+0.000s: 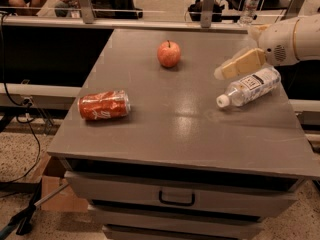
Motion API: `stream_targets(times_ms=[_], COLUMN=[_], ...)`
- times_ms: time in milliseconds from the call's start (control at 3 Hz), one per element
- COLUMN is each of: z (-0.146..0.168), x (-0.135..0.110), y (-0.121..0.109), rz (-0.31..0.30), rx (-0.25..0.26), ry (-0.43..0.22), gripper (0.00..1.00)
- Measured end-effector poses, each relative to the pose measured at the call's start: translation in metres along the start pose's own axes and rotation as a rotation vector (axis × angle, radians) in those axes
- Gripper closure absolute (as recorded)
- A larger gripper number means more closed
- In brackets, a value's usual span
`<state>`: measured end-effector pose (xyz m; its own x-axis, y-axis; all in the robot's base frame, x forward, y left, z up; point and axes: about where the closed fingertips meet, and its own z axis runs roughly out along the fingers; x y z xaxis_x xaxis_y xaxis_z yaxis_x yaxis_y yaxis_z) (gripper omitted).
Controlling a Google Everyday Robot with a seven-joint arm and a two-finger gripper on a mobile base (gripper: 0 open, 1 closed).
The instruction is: Move apple near coke can
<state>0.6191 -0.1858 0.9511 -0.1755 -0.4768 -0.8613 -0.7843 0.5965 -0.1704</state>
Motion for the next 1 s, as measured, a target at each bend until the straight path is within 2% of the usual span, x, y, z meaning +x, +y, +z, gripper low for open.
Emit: stream_targets(times_ms=[667, 1000], z=[0.055, 0.083], x=[0.014, 0.017], y=[-0.012, -0.016], rz=[-0.032, 0.000], rx=[0.036, 0.032], ry=[0.036, 0.027], gripper=[0.00, 0.00])
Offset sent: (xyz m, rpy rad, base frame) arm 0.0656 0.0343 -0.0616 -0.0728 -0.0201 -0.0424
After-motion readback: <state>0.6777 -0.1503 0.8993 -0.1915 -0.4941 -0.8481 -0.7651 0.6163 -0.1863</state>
